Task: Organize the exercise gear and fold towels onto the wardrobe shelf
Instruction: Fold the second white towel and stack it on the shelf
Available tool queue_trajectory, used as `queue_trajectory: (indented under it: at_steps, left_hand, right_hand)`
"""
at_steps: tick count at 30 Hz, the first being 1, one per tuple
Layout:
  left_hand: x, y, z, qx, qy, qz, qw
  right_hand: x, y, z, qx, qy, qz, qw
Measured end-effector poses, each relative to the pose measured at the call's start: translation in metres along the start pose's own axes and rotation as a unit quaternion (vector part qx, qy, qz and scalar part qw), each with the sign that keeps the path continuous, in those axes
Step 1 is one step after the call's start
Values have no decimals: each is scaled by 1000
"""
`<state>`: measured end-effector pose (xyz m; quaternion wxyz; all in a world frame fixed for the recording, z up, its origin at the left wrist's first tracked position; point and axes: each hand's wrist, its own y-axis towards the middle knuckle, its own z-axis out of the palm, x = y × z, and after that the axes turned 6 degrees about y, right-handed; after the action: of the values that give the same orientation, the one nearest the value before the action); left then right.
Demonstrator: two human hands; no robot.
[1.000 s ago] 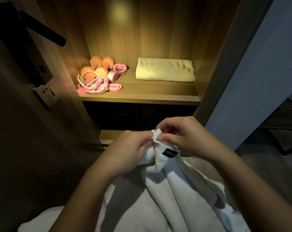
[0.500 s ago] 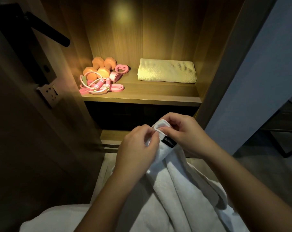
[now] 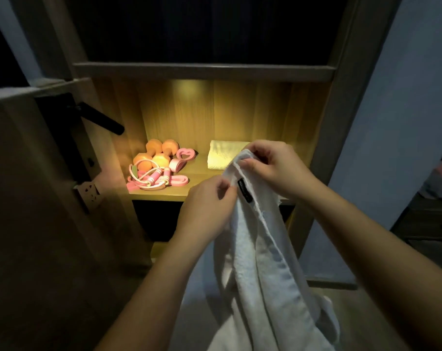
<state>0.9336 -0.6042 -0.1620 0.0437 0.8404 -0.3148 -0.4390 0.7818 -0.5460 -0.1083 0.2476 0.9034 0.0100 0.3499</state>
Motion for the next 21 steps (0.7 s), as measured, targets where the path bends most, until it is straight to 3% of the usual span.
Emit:
queue_trajectory:
  at_steps: [3,9,16,21]
  left_hand:
    - [-20,11,-19,-20,-37,18,999]
    - [-56,19,-33,-31,58,14,998]
    - [-70,43,-45,-22,87,39,995]
    - [-64,65,-56,-17,76,135,988]
  right_hand:
    - [16,11,-15,-30,-16,-23,999]
    - [41,24,-31,-83,-56,-42,994]
    - [64,39,-52,-154,-92,-77,981]
    - [78,51,-78,-194,-79,-87,974]
